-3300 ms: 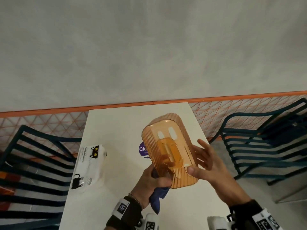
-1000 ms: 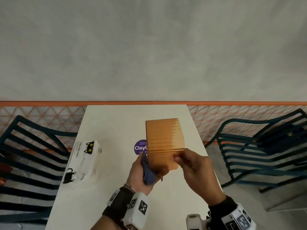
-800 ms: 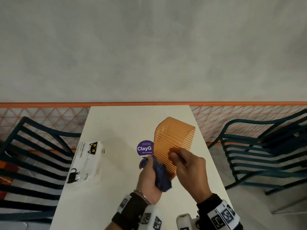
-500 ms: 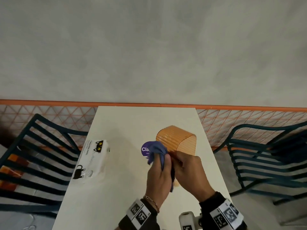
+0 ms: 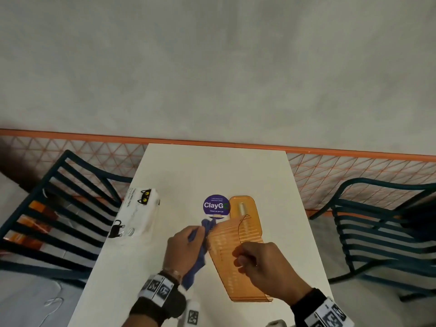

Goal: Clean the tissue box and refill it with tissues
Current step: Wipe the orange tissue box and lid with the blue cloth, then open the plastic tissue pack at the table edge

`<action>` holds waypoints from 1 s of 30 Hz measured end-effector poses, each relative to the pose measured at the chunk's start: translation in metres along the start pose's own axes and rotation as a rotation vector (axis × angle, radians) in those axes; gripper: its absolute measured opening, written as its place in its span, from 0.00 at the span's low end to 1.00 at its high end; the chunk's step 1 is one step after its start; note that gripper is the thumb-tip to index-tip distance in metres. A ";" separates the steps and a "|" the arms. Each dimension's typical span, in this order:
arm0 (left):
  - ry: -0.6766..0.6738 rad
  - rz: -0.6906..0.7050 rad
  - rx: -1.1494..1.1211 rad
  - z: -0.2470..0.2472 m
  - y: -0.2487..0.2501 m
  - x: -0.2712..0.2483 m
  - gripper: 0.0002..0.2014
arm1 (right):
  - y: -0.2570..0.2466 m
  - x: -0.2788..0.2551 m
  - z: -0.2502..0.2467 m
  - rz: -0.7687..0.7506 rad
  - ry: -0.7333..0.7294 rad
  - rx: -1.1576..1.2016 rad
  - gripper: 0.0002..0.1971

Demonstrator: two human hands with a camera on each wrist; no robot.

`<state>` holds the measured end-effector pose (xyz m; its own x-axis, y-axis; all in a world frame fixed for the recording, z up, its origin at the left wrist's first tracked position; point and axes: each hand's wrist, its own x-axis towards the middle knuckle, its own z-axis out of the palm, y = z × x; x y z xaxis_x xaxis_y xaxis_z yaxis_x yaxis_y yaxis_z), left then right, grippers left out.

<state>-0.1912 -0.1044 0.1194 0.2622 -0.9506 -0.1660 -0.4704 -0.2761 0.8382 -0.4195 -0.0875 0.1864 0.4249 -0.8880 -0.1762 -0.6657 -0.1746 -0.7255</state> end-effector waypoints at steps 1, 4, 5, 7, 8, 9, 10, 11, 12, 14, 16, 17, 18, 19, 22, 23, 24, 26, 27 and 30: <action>0.002 -0.054 0.055 -0.007 -0.017 -0.006 0.08 | 0.006 -0.001 0.002 0.000 -0.015 0.001 0.09; 0.008 -0.242 0.206 -0.034 -0.061 -0.029 0.03 | 0.019 0.002 0.011 -0.055 -0.059 -0.046 0.10; 0.024 -0.321 0.233 -0.043 -0.075 -0.036 0.04 | 0.022 0.004 0.014 -0.075 -0.072 -0.076 0.10; 0.076 -0.461 0.175 -0.053 -0.096 -0.047 0.10 | 0.026 0.009 0.020 -0.115 -0.083 -0.126 0.10; 0.097 -0.500 0.147 -0.058 -0.105 -0.050 0.13 | 0.027 0.012 0.023 -0.138 -0.082 -0.141 0.10; 0.096 -0.518 0.171 -0.060 -0.118 -0.051 0.17 | 0.027 0.015 0.026 -0.159 -0.081 -0.155 0.09; 0.085 -0.518 0.217 -0.063 -0.122 -0.053 0.20 | 0.027 0.017 0.029 -0.177 -0.078 -0.163 0.09; 0.077 -0.529 0.295 -0.067 -0.125 -0.053 0.22 | 0.024 0.019 0.031 -0.181 -0.081 -0.169 0.09; 0.070 -0.534 0.369 -0.070 -0.127 -0.051 0.22 | 0.023 0.021 0.032 -0.179 -0.086 -0.171 0.09; 0.012 -0.587 0.516 -0.078 -0.118 -0.048 0.22 | 0.020 0.024 0.034 -0.184 -0.099 -0.181 0.10; 0.056 -0.625 0.532 -0.080 -0.114 -0.043 0.35 | 0.017 0.027 0.037 -0.197 -0.113 -0.210 0.10; 0.122 -0.596 0.498 -0.078 -0.108 -0.043 0.38 | 0.015 0.028 0.040 -0.204 -0.119 -0.234 0.11; 0.174 -0.522 0.422 -0.075 -0.101 -0.042 0.39 | 0.013 0.030 0.043 -0.222 -0.119 -0.261 0.11; 0.169 -0.447 0.284 -0.071 -0.093 -0.043 0.38 | 0.011 0.031 0.046 -0.247 -0.119 -0.298 0.11; -0.079 -0.411 -0.249 -0.049 -0.051 -0.049 0.40 | 0.006 0.036 0.062 -0.338 -0.151 -0.423 0.13; -0.152 -0.456 -0.354 -0.042 -0.042 -0.050 0.40 | 0.003 0.038 0.068 -0.361 -0.179 -0.466 0.13; -0.175 -0.495 -0.420 -0.037 -0.038 -0.048 0.39 | 0.001 0.041 0.074 -0.380 -0.204 -0.506 0.14; -0.135 -0.554 -0.436 -0.033 -0.041 -0.044 0.36 | -0.004 0.045 0.083 -0.408 -0.215 -0.546 0.15; -0.118 -0.576 -0.446 -0.033 -0.045 -0.041 0.34 | -0.004 0.047 0.088 -0.411 -0.219 -0.549 0.15; -0.128 -0.607 -0.513 -0.040 -0.060 -0.030 0.30 | -0.005 0.055 0.104 -0.423 -0.222 -0.515 0.15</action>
<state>-0.1371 -0.0533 0.0947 0.2347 -0.6728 -0.7016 0.1774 -0.6800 0.7114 -0.3295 -0.0914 0.1112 0.7899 -0.6014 -0.1196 -0.5984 -0.7136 -0.3642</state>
